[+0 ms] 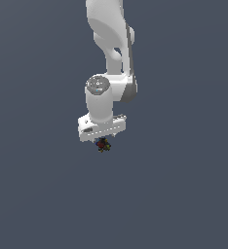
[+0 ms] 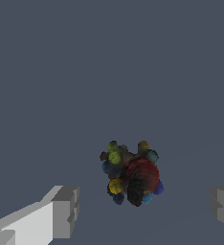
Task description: Pick up the object and move it to a goal position.
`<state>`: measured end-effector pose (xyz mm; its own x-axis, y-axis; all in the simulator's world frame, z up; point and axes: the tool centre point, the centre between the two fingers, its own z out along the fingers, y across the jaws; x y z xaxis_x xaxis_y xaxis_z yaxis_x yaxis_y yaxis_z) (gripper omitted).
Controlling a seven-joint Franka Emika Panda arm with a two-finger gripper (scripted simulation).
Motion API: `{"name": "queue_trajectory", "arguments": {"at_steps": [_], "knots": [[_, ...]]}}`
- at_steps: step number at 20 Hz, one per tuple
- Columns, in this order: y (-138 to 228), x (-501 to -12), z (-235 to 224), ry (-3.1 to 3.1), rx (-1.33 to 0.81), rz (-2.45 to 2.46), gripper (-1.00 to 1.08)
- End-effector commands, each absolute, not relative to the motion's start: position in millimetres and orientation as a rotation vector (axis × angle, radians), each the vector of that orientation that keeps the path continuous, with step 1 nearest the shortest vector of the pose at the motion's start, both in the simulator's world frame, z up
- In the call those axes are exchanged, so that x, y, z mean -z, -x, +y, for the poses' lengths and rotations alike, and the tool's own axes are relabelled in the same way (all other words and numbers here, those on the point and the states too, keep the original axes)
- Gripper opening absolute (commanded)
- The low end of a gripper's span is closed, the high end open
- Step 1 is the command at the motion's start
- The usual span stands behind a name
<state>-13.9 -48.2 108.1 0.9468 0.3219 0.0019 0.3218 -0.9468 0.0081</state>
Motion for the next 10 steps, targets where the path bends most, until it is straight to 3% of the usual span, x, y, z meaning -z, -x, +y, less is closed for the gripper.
{"name": "queue_trajectory", "arguments": {"at_steps": [1, 10], "knots": [[17, -99, -52, -3.081, -0.003, 0.585, 1.00], [24, -81, -58, -3.057, 0.000, 0.722, 1.00]]}}
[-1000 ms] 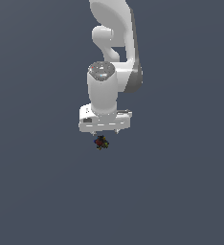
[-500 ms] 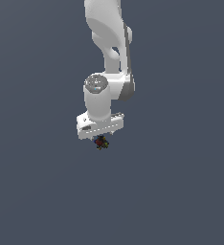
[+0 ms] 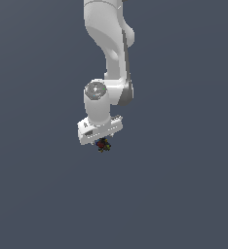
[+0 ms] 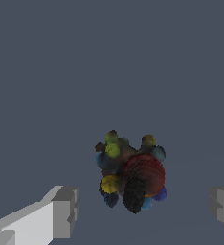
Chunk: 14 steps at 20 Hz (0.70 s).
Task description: Pick up the object and move it to a goal position.
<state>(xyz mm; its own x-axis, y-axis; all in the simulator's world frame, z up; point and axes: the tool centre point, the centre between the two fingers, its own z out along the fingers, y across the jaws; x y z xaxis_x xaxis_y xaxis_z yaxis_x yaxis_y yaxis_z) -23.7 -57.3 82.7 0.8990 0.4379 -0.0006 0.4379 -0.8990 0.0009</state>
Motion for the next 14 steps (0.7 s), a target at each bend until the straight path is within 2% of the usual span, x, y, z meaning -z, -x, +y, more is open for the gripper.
{"name": "queue_trajectory", "arguments": {"at_steps": [1, 8, 14], "knots": [[25, -80, -58, -3.056, 0.000, 0.728, 1.00], [25, -75, -58, -3.056, 0.001, 0.726, 1.00], [26, -48, -58, -3.056, 0.000, 0.729, 1.00]]}}
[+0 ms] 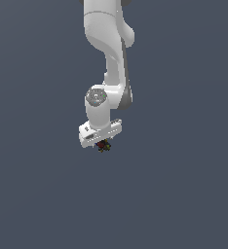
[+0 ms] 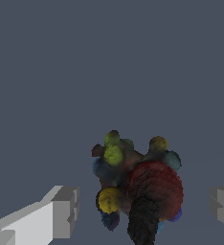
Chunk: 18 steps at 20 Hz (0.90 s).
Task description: Pick up the object and move it to a goal position.
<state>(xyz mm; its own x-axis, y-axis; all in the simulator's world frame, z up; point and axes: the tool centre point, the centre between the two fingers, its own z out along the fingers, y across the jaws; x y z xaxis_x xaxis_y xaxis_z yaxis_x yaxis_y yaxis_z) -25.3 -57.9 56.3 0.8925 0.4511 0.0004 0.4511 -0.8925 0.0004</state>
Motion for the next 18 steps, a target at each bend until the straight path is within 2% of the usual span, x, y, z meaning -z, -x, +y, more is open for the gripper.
{"name": "queue_trajectory", "arguments": {"at_steps": [1, 8, 9, 18], "knots": [[26, -44, -58, -3.055, 0.000, 0.731, 1.00], [25, -30, -58, -3.055, 0.000, 0.732, 1.00], [25, -30, -58, -3.055, 0.000, 0.732, -1.00], [25, -30, -58, -3.055, 0.000, 0.732, -1.00]]}}
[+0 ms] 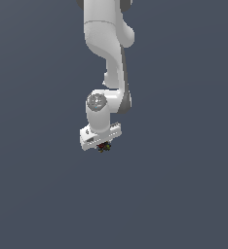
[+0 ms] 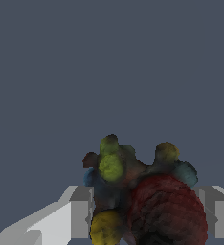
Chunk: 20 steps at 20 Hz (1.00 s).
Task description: Pick up the object and move it to a goal position.
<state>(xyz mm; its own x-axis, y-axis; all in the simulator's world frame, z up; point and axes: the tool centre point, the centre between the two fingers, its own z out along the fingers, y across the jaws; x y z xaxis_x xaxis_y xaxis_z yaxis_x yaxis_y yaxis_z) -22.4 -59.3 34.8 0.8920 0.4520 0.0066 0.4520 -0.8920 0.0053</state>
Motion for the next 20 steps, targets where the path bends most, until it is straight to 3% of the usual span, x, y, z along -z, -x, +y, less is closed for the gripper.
{"name": "queue_trajectory", "arguments": {"at_steps": [1, 10, 20], "knots": [[23, -35, -59, -3.052, -0.011, 0.730, -1.00], [23, -58, -65, -3.052, -0.010, 0.731, -1.00], [26, -140, -88, -3.052, -0.009, 0.732, -1.00]]}}
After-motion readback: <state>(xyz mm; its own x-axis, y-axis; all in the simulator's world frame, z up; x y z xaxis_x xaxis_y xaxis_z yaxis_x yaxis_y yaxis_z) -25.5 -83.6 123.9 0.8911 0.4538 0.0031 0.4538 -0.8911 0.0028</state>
